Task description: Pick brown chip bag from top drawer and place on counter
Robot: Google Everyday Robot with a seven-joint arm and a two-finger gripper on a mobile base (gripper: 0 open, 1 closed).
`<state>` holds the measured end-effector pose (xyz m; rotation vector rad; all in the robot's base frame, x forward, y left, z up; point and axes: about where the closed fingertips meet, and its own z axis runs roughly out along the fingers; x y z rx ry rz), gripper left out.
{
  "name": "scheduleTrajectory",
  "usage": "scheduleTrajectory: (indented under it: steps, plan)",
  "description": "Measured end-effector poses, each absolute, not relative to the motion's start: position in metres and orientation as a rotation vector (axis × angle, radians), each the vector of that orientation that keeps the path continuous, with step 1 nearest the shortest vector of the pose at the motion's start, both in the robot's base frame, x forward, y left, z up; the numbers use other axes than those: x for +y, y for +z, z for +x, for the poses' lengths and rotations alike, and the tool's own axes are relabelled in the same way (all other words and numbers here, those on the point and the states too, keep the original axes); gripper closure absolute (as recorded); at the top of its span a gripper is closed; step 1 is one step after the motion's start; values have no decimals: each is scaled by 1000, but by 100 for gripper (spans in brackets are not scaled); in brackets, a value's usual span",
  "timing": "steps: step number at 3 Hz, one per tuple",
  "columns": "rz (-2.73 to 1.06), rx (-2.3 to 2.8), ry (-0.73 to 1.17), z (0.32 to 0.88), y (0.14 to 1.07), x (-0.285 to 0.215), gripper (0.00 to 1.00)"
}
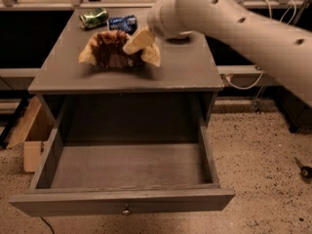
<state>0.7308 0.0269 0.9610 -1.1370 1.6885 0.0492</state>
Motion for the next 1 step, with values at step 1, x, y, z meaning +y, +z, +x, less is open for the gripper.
scheduleTrajectory:
  steps: [1]
  plan:
    - [-1009, 1678, -28, 715, 990, -20, 0]
